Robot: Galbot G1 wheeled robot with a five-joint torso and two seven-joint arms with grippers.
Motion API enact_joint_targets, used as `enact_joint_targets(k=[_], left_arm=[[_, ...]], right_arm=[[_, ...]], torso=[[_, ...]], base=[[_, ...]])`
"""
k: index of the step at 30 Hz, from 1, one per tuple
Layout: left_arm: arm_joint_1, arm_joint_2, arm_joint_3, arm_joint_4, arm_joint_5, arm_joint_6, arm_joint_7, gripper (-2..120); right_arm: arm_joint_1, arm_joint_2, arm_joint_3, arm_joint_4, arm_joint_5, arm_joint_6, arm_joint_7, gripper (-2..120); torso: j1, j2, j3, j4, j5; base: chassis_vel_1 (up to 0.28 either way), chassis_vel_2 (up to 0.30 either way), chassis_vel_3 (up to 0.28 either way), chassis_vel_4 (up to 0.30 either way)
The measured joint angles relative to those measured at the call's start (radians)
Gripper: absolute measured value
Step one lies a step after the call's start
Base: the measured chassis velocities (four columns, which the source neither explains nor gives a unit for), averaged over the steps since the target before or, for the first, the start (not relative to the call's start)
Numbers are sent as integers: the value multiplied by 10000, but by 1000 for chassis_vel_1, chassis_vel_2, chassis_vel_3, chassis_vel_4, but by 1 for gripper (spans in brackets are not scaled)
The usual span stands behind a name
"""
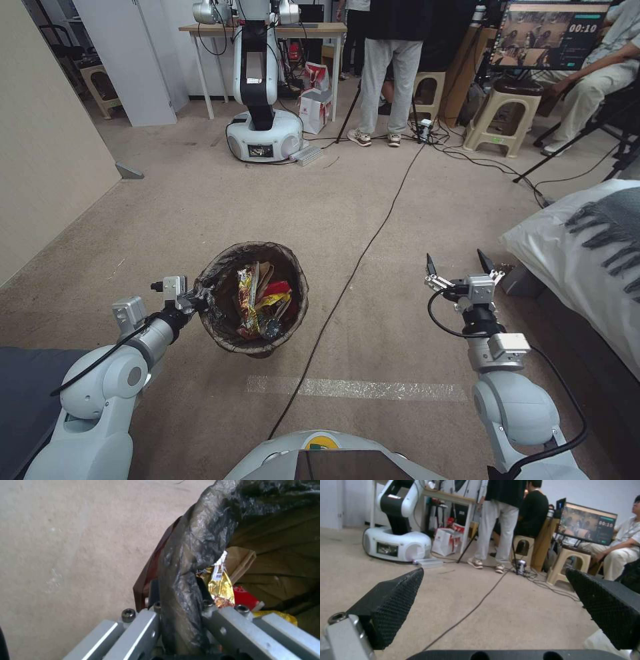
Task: Pick up the trash bin, then pick up the garbage from the floor and place it into the trash bin.
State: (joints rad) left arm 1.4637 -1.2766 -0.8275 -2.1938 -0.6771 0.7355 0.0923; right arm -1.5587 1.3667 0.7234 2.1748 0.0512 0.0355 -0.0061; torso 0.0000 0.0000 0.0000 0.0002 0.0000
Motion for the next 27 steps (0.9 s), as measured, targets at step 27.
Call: enact_joint_targets(k=[27], left_arm=[[-886,617,1412,2653,-1052,-1,-1940,0]], right_arm=[[89,-14,-216,-297,-73,20,31,100]], torso=[[0,0,0,-3,-1]], base=[[0,0,0,0]])
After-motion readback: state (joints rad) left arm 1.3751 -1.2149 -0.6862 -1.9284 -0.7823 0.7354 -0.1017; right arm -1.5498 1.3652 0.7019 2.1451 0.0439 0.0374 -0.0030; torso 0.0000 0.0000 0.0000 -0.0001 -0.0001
